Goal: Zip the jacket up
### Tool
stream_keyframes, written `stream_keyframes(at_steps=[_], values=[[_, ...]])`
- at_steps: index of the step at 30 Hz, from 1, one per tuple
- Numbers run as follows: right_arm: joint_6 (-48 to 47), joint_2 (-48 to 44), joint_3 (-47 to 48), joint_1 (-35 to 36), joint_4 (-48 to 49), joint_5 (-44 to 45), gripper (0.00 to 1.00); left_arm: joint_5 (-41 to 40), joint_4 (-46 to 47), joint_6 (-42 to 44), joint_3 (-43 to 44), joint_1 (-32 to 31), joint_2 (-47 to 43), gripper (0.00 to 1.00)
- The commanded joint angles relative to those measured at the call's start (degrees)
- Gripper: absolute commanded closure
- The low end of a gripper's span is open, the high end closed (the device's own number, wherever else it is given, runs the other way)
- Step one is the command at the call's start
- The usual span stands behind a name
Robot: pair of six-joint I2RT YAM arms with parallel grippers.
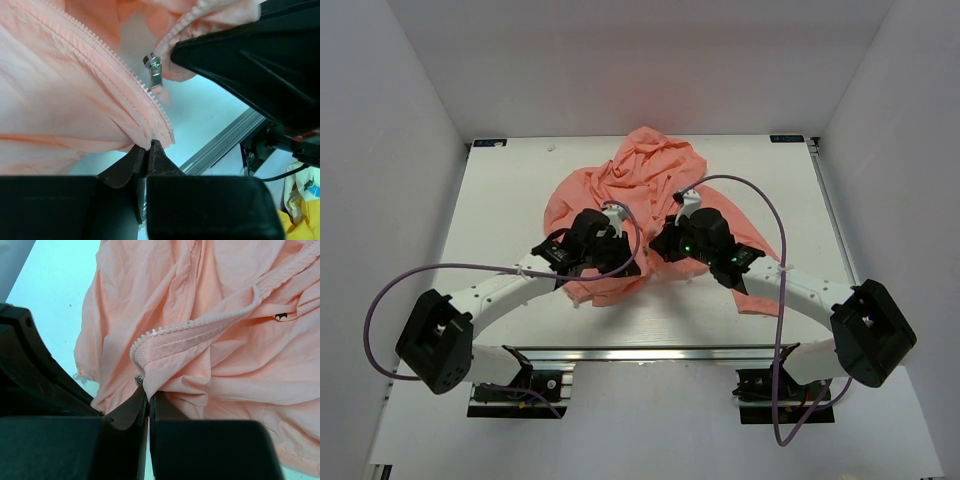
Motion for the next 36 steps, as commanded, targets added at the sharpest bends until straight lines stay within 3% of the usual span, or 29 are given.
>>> stream_keyframes(at_steps=[1, 6, 12, 16, 19, 36], values=[[-1.6, -2.6, 1.9, 0.0, 0.1, -2.6, 1.0, -3.3, -0.4, -0.4, 0.0, -0.3, -4.6, 1.0], [-4.7, -5.8, -1.3, -0.2, -5.9, -4.7, 1.0, -4.2, -0.1, 0.4, 0.7, -0.4, -6.1, 1.0], [-4.7, -11.1, -5.6, -0.4, -5.3, -8.3, 1.0, -7.9, -0.6, 2.6, 1.9, -0.3, -7.8, 1.0], [-2.3, -11.6, -3.0, -0.6, -8.4, -11.2, 1.0, -3.8, 8.8, 5.9, -1.4, -0.4, -9.5, 1.0], [-0.7, -11.2, -1.2, -0.6, -9.8, -13.1, 1.0, -5.3, 13.3, 6.3, -3.6, -0.5, -11.0, 1.0], [4.7, -5.6, 5.2, -0.8, -10.9, -10.8, 1.0, -11.7, 13.4, 9.2, -3.6, -1.6, -10.4, 1.0]])
